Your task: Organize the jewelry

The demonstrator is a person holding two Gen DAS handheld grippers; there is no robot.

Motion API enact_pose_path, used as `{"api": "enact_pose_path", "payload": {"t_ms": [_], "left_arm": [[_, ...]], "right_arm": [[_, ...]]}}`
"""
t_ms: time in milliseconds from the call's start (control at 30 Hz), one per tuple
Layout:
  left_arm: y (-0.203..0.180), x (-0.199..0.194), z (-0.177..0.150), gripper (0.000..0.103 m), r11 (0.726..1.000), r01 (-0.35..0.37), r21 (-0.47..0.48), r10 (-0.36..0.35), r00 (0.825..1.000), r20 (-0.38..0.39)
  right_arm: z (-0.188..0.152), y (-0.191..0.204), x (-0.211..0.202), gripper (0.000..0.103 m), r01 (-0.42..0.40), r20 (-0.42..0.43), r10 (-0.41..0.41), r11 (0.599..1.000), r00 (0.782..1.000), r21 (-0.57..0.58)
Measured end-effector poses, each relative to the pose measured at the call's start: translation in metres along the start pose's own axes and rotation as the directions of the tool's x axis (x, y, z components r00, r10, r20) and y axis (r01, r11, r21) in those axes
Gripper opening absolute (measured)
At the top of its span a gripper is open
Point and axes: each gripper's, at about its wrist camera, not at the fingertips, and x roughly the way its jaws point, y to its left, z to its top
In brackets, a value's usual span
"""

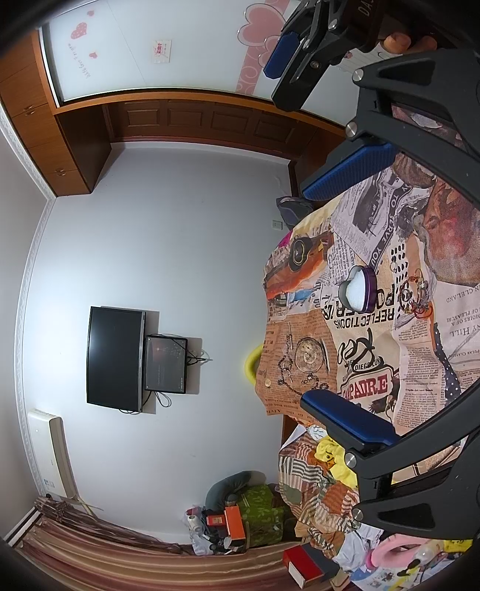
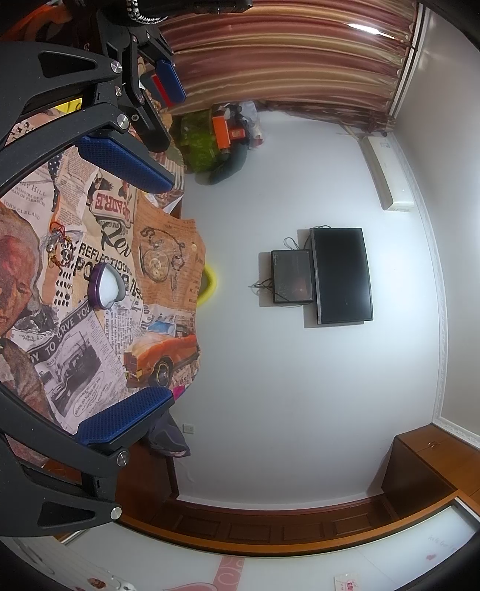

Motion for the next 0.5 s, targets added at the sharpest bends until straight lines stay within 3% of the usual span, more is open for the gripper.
{"api": "enact_pose_path", "payload": {"t_ms": [500], "left_arm": [[0.004, 0.012, -0.003, 0.103, 1.0, 0.001, -0.007, -0.001, 1.0, -0.028]], "right_arm": [[-0.001, -0.003, 0.006, 0.103, -0.002, -0.023, 0.002, 1.0, 1.0, 0.011]]}}
